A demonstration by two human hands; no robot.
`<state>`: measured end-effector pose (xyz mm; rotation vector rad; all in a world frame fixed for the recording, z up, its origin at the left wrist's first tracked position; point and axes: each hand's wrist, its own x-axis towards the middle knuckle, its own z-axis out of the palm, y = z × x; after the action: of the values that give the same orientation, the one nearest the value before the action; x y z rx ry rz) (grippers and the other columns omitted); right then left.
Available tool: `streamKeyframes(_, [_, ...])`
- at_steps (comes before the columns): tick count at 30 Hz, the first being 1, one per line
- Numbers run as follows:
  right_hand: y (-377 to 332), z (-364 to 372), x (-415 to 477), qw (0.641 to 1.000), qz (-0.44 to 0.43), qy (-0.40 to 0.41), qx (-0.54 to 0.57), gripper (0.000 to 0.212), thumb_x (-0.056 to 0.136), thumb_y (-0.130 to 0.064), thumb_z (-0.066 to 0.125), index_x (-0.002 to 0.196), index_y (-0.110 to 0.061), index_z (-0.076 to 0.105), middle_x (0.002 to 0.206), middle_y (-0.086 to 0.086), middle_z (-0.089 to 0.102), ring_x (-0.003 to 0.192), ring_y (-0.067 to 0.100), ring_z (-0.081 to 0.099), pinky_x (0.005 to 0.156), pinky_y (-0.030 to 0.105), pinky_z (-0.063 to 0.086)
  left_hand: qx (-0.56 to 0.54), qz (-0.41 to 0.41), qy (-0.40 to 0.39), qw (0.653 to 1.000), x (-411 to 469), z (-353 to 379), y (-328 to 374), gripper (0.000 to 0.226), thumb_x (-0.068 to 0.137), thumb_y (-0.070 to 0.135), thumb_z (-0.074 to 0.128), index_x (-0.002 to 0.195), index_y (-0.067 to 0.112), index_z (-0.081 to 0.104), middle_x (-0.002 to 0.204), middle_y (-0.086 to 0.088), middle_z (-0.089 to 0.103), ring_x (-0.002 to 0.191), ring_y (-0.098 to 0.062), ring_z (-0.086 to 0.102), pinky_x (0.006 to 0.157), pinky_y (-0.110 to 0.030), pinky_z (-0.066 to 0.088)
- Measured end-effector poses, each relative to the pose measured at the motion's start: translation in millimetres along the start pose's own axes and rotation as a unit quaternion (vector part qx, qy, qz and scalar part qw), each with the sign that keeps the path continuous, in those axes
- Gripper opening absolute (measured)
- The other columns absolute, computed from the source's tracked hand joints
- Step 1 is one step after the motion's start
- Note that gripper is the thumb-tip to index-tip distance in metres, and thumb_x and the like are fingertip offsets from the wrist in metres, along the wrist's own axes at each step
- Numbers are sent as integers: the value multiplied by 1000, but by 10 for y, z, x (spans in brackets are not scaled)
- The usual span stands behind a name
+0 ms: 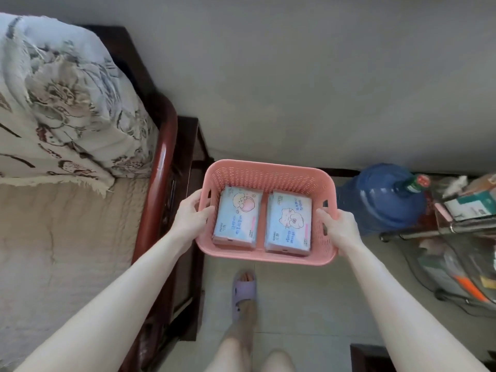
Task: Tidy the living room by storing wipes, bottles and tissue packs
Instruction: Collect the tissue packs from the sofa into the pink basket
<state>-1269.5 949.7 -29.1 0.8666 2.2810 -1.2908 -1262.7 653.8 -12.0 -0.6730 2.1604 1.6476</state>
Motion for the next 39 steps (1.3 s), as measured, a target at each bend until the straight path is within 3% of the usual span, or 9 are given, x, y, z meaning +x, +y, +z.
streamKeyframes(7, [71, 369, 822, 999, 36, -19, -4, 23, 94, -23, 55, 101, -5, 67, 84, 7, 67, 75, 20, 57, 70, 38, 48, 10, -34, 12, 999, 823, 190, -219, 39, 88, 1, 55, 96, 38, 64, 103, 7, 70, 101, -11, 65, 91, -47, 54])
streamKeyframes(13, [264, 830, 1679, 998, 46, -38, -7, 29, 95, -28, 56, 76, -8, 58, 67, 3, 58, 60, 16, 51, 45, 17, 42, 15, -59, 47, 997, 1609, 454, -712, 36, 89, 3, 54, 93, 38, 62, 95, 10, 67, 95, -9, 61, 89, -41, 53])
streamKeyframes(14, [298, 917, 1812, 998, 54, -43, -2, 29, 96, -29, 56, 77, -7, 59, 69, 4, 60, 63, 18, 52, 51, 19, 46, 11, -63, 51, 997, 1733, 506, -799, 36, 89, 3, 54, 90, 38, 62, 94, 9, 67, 95, -11, 62, 87, -39, 54])
streamKeyframes(17, [477, 1205, 2285, 997, 59, -49, 2, 36, 95, -30, 56, 88, 4, 65, 81, 15, 63, 75, 24, 55, 71, 41, 50, 10, -65, 63, 996, 2168, 644, -1098, 35, 90, 3, 56, 89, 37, 63, 100, 3, 69, 103, -19, 63, 91, -44, 53])
streamKeyframes(20, [653, 1505, 2778, 997, 54, -60, -10, 39, 95, -32, 57, 84, 4, 66, 79, 14, 62, 74, 24, 55, 69, 41, 47, 15, -52, 85, 995, 2650, 795, -1432, 30, 89, 7, 61, 86, 37, 62, 104, -3, 70, 105, -23, 64, 94, -49, 52])
streamKeyframes(24, [862, 1901, 3358, 997, 36, -60, -15, 33, 93, -30, 57, 96, 1, 68, 88, 16, 68, 83, 31, 61, 84, 48, 51, 23, -43, 123, 991, 3192, 933, -1850, 24, 88, 11, 63, 86, 35, 62, 98, 1, 70, 99, -20, 66, 91, -48, 53])
streamKeyframes(29, [1083, 2373, 3950, 997, 8, -71, -24, 32, 94, -32, 54, 90, -4, 69, 89, 15, 69, 85, 31, 62, 87, 50, 53, 23, -41, 156, 987, 3791, 1056, -2388, 26, 90, 6, 60, 97, 31, 61, 93, 9, 68, 101, -16, 65, 90, -37, 52])
streamKeyframes(33, [1195, 2635, 4292, 997, -4, -72, -12, 23, 93, -30, 54, 80, -16, 67, 97, 19, 72, 96, 36, 66, 91, 52, 51, 34, -28, 183, 982, 4139, 1129, -2658, 29, 90, 7, 60, 90, 36, 58, 85, 16, 65, 95, -11, 64, 82, -28, 48])
streamKeyframes(39, [1405, 2936, 4653, 997, -21, -66, -12, 27, 93, -36, 54, 83, -15, 68, 95, 14, 72, 95, 33, 66, 91, 50, 51, 65, -22, 199, 978, 4557, 1210, -3027, 29, 89, 10, 62, 116, 21, 64, 97, 7, 68, 103, -16, 65, 91, -31, 49])
